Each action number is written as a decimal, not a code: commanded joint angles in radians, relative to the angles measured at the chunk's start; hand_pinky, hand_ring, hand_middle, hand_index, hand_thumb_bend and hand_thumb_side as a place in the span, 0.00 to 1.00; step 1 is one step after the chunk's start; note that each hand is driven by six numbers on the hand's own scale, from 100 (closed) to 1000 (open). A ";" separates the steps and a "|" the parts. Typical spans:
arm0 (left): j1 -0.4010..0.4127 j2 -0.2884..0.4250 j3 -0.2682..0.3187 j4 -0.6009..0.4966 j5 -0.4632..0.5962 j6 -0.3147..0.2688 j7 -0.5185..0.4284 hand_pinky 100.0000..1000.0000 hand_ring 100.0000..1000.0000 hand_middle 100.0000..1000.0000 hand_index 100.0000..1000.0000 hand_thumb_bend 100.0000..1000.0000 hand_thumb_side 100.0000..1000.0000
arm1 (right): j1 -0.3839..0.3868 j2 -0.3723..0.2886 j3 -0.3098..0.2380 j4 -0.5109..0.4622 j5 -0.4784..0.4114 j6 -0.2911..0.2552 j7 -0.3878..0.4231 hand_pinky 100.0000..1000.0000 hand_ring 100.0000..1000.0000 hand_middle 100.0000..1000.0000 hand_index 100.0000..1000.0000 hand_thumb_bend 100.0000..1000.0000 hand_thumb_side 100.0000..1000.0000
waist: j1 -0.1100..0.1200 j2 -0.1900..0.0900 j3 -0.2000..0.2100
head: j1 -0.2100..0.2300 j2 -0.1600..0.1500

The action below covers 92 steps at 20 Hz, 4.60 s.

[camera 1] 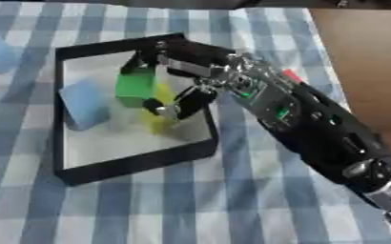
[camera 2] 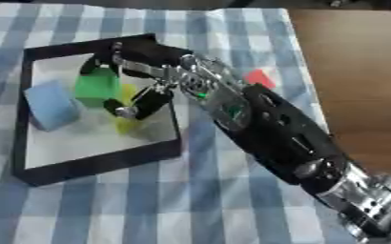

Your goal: Pick up objects on the table and place them in the box.

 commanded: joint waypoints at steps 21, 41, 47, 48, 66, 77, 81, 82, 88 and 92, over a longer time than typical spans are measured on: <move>-0.003 0.036 0.014 -0.023 0.000 0.002 -0.002 0.62 0.71 0.68 0.80 0.37 0.53 | -0.032 -0.030 -0.051 -0.051 0.077 0.076 -0.045 0.91 0.85 0.86 0.90 0.37 0.70 | 0.020 -0.016 0.010 | -0.009 -0.007; 0.002 0.029 0.014 -0.023 0.001 0.003 -0.009 0.62 0.71 0.68 0.79 0.37 0.53 | -0.022 -0.030 -0.051 -0.012 0.085 0.091 -0.047 0.93 0.87 0.90 0.88 0.21 0.65 | 0.016 -0.010 0.024 | -0.008 -0.014; 0.010 0.026 0.017 -0.020 0.000 0.003 -0.007 0.62 0.71 0.68 0.79 0.38 0.53 | -0.022 -0.047 -0.069 -0.062 0.023 0.144 -0.093 0.89 0.81 0.83 0.87 0.00 0.23 | 0.016 -0.013 0.019 | -0.005 -0.008; 0.012 0.026 0.017 -0.019 -0.001 0.003 -0.007 0.62 0.71 0.68 0.79 0.38 0.53 | -0.022 -0.056 -0.074 -0.088 -0.015 0.159 -0.109 0.88 0.80 0.81 0.86 0.00 0.13 | 0.017 -0.014 0.017 | -0.004 -0.007; 0.038 0.025 0.023 -0.016 -0.010 0.006 -0.005 0.61 0.72 0.68 0.79 0.38 0.53 | 0.192 -0.502 -0.336 -0.507 -0.545 0.162 -0.040 0.89 0.83 0.85 0.85 0.00 0.00 | 0.013 -0.027 -0.047 | 0.007 0.023; 0.032 0.028 0.021 -0.009 -0.004 0.006 -0.014 0.61 0.73 0.69 0.79 0.39 0.53 | 0.308 -0.663 -0.386 -0.507 -0.506 -0.065 0.103 0.91 0.88 0.86 0.88 0.00 0.11 | 0.009 -0.011 -0.035 | 0.012 0.007; 0.026 0.031 0.018 -0.005 -0.001 0.006 -0.019 0.61 0.73 0.69 0.79 0.39 0.53 | 0.328 -0.713 -0.387 -0.507 -0.466 -0.106 0.146 0.92 0.89 0.86 0.90 0.05 0.27 | 0.009 -0.005 -0.030 | 0.010 0.000; 0.023 0.032 0.017 -0.005 0.000 0.006 -0.021 0.61 0.73 0.69 0.79 0.39 0.53 | 0.329 -0.723 -0.384 -0.507 -0.448 -0.111 0.155 0.92 0.89 0.85 0.90 0.07 0.30 | 0.009 -0.004 -0.027 | 0.008 -0.002; 0.008 0.036 0.006 -0.001 0.006 0.005 -0.034 0.61 0.73 0.69 0.79 0.39 0.54 | 0.307 -0.740 -0.342 -0.481 -0.337 -0.119 0.201 0.93 0.90 0.86 0.91 0.25 0.56 | 0.007 -0.002 -0.011 | -0.009 -0.014; 0.004 0.037 0.005 0.000 0.006 0.004 -0.038 0.61 0.73 0.69 0.79 0.39 0.54 | 0.297 -0.735 -0.314 -0.440 -0.294 -0.135 0.219 0.93 0.91 0.86 0.91 0.30 0.60 | 0.006 0.000 -0.005 | -0.021 -0.037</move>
